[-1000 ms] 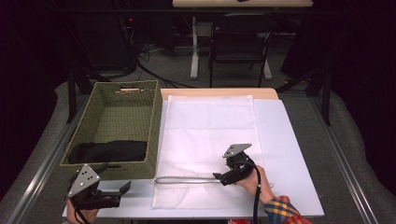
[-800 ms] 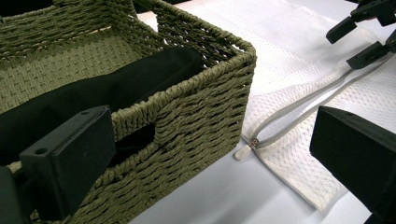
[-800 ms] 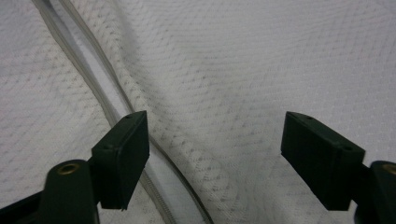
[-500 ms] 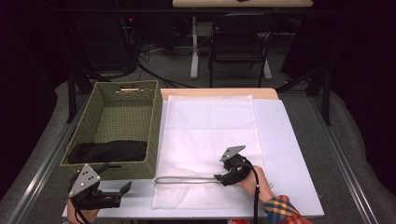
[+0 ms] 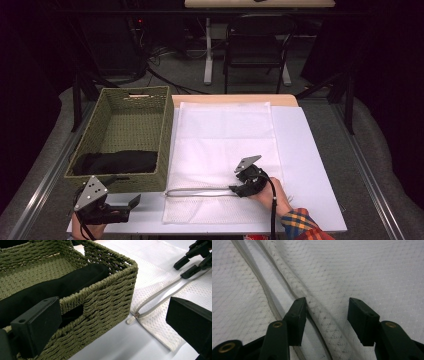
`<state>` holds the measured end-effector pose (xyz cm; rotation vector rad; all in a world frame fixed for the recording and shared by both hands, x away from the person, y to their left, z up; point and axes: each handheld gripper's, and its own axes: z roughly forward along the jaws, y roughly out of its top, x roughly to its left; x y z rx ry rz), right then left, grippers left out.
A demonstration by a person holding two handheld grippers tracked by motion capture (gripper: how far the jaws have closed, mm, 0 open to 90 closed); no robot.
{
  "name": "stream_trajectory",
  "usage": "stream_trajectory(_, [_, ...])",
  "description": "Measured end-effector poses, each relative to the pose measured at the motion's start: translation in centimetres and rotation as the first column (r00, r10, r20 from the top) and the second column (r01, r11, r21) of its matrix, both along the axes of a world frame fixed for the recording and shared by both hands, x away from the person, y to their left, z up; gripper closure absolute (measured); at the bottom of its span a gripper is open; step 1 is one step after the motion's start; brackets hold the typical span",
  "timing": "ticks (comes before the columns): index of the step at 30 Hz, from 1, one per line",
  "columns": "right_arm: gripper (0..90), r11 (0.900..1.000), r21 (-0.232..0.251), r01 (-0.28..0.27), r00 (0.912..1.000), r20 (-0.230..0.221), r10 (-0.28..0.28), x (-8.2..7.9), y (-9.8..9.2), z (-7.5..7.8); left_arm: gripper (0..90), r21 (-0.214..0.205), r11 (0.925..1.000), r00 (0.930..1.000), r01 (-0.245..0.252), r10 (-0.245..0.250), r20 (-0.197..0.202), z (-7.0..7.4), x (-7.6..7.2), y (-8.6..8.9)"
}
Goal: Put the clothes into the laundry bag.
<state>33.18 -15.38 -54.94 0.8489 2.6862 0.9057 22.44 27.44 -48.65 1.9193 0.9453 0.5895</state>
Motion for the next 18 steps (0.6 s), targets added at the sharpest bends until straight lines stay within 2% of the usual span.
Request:
stream_trajectory(10, [53.3, 0.9999, -0.005, 0.011, 0.9999, 0.013, -0.011, -0.04, 0.07, 0.02, 0.1, 0.009, 1.0, 1.0, 0.002, -0.002, -0.001, -0.06, 0.05, -0.05])
stream_trajectory(13, [51.5, 0.9998, -0.018, -0.003, 0.9999, 0.012, 0.003, -0.11, 0.2, 0.11, 0.1, 0.013, 0.9999, 1.0, 0.005, -0.005, -0.002, -0.07, 0.02, -0.13])
stream_trajectory(15, [48.2, 0.9999, -0.009, -0.013, 0.9999, -0.003, 0.012, 0.0, 0.13, 0.09, 0.1, 0.013, 0.9999, 1.0, 0.005, -0.005, -0.003, -0.07, -0.02, -0.21])
stream_trajectory(18, [50.8, 0.9998, -0.022, -0.004, 1.0, 0.001, 0.004, -0.06, 0.3, 0.13, 0.1, 0.017, 0.9998, 1.0, 0.007, -0.007, -0.003, -0.06, -0.02, -0.23])
